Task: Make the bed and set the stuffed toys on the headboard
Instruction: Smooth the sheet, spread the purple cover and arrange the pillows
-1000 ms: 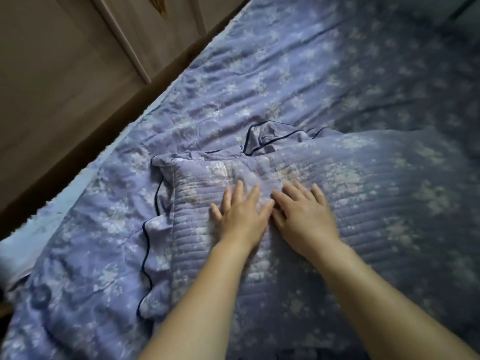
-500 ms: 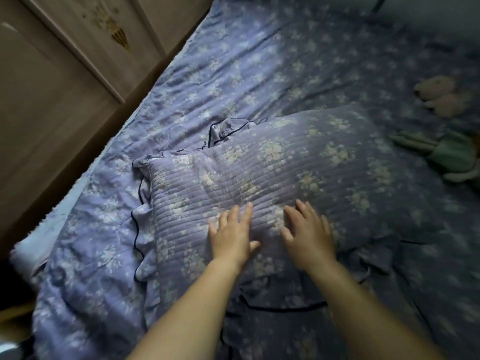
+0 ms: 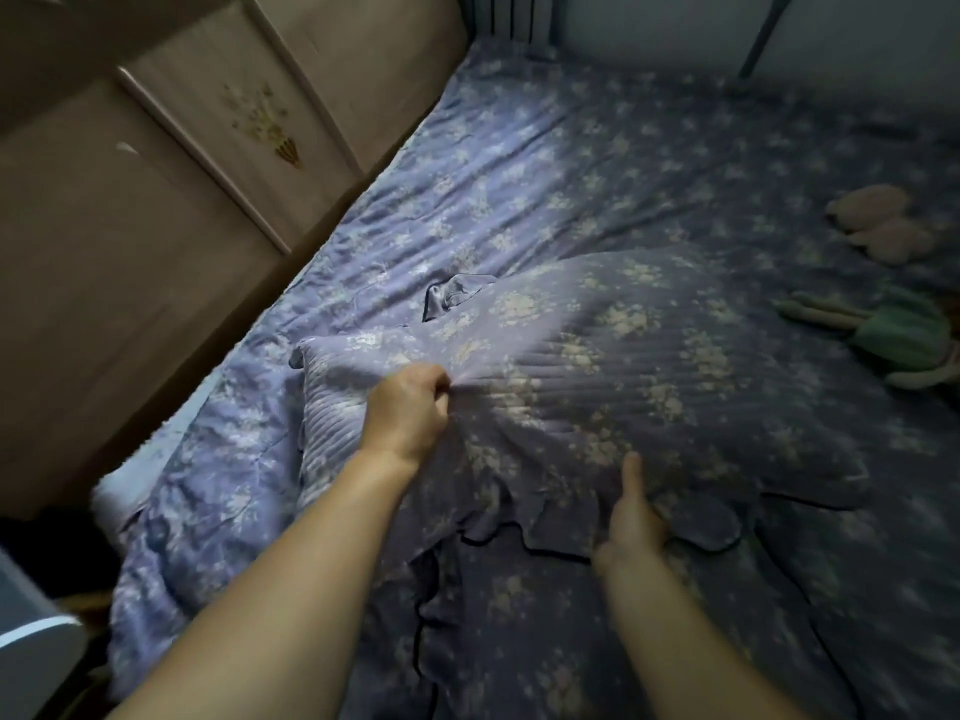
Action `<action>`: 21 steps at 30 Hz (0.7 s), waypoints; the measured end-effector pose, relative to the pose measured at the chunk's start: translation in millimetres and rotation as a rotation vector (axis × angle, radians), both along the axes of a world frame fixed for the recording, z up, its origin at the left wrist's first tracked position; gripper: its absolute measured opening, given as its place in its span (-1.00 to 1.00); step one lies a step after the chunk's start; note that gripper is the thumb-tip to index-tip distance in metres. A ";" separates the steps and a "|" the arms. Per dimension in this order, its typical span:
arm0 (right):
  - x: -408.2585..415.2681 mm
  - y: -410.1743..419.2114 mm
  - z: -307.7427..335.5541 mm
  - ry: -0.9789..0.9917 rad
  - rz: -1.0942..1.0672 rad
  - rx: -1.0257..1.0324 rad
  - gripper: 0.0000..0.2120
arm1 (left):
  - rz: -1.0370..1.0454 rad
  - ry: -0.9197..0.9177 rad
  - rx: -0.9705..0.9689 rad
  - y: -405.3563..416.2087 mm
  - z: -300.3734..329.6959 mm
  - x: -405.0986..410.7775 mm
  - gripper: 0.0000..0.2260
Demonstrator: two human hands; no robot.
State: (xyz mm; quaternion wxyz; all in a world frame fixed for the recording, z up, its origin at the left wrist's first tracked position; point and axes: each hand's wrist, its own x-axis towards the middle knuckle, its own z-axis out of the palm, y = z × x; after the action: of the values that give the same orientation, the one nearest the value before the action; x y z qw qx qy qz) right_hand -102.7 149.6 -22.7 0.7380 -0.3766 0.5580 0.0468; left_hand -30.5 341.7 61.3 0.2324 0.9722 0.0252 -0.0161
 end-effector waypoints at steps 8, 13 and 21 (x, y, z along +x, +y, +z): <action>53.5 15.6 80.3 -0.261 0.111 0.287 -0.51 | -0.089 -0.275 0.005 -40.7 90.5 -5.0 -0.80; 73.8 -5.1 138.3 -0.394 0.148 0.233 -0.68 | -0.128 -0.271 0.019 -53.0 130.5 -2.5 -0.85; 111.1 -14.3 210.5 -0.684 0.243 0.212 -0.34 | 0.029 -0.106 -0.311 -36.7 171.1 39.0 -0.57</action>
State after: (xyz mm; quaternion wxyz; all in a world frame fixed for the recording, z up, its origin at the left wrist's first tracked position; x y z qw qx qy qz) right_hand 8.3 135.2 187.8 0.9055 -0.3556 0.2226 0.0631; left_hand 8.6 305.0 232.4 0.3815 0.9234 0.0241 0.0348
